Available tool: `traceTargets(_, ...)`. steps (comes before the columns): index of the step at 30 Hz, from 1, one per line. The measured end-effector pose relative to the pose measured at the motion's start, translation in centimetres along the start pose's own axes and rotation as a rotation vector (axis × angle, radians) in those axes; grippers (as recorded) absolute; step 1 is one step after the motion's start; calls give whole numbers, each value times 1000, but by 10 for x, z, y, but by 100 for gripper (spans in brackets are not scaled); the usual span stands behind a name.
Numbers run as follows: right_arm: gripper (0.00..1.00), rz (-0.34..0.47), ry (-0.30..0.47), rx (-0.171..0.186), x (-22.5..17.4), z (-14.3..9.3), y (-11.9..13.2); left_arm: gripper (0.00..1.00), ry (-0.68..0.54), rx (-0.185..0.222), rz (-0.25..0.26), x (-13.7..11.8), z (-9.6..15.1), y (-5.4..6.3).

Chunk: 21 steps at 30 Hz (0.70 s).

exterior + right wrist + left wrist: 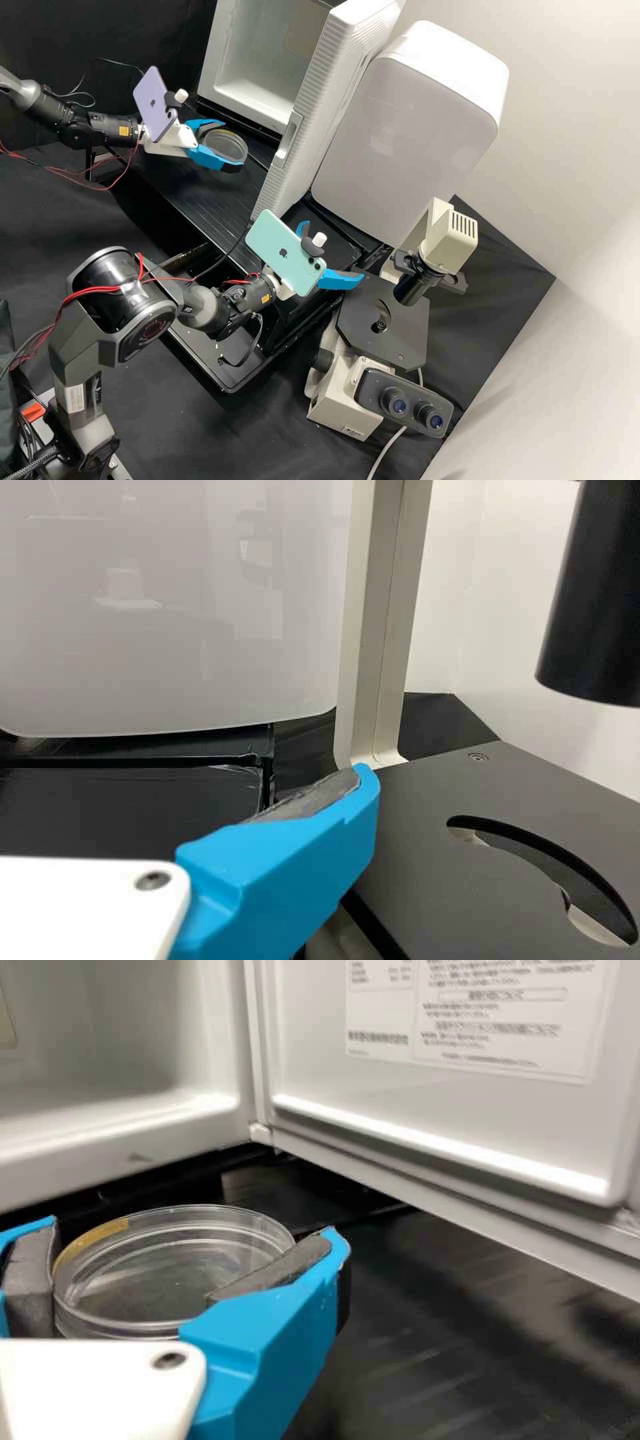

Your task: Take the petri dish out of the incubator

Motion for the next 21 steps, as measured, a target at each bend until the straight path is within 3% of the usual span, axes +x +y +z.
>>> traceTargets(5, 100, 0, 0, 0, 0, 0, 0, 0, -26, 18, -47, -7, 6, -16)
traceTargets(12, 100, 0, 0, 0, 0, 0, 0, 0, -29, 4, -77, -17, 6, -29)
traceTargets(21, 100, 0, 0, 0, 0, 0, 0, 0, -36, 2, -55, -22, 4, -34)
